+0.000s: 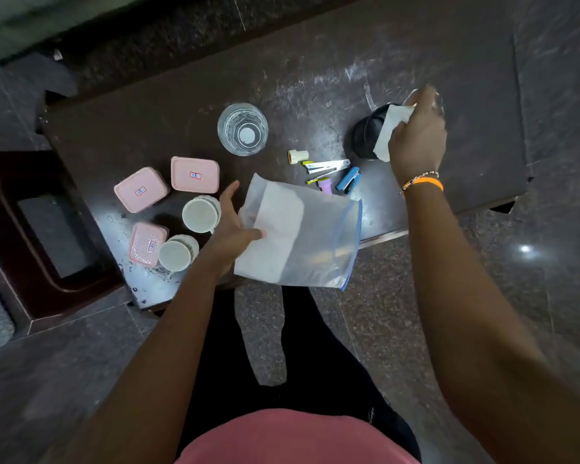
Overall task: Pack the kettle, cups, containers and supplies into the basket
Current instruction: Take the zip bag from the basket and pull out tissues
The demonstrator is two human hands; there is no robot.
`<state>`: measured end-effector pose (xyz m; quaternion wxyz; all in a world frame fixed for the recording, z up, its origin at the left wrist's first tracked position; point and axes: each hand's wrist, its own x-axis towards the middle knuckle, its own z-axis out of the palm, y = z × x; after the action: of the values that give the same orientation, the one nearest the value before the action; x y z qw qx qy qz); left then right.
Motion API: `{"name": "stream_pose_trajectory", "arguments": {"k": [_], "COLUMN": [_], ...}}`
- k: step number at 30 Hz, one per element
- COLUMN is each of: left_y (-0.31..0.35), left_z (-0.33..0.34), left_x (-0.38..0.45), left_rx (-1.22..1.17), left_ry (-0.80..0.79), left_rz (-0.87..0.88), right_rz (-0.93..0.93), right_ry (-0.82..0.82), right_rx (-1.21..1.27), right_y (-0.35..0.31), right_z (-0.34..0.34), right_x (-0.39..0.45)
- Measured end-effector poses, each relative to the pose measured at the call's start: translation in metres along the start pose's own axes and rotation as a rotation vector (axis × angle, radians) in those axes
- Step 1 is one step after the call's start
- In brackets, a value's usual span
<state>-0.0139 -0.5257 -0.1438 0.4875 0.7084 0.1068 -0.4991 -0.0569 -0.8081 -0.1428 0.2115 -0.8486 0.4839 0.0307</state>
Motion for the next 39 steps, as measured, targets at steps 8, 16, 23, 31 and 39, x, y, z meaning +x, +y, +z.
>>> {"name": "stream_pose_trajectory", "arguments": {"k": [8,16,23,31,39], "left_y": [-0.003,-0.011,-0.019,-0.016,-0.020], "left_z": [0.004,0.005,0.024,-0.028,-0.035], "left_x": [0.006,-0.003,-0.011,-0.016,-0.016], "left_rx": [-0.237,-0.587,-0.917,-0.668,0.049], "left_ry": [-0.025,0.068,0.094,-0.009,-0.163], "left_rz": [-0.167,-0.156,-0.155,-0.279,-0.049], "right_rz": [0.024,0.020,0.569,0.393,-0.013], "right_ry": [-0.130,0.060,-0.404,-0.474,-0.590], "right_rx": [-0.114,0.277,1.104,1.050,0.720], "right_y": [-0.002,0.002,-0.001,0.010,0.020], "right_z": [0.004,0.003,0.028,0.030,0.020], "right_x": [0.025,-0.047,-0.160,-0.153,-0.155]}}
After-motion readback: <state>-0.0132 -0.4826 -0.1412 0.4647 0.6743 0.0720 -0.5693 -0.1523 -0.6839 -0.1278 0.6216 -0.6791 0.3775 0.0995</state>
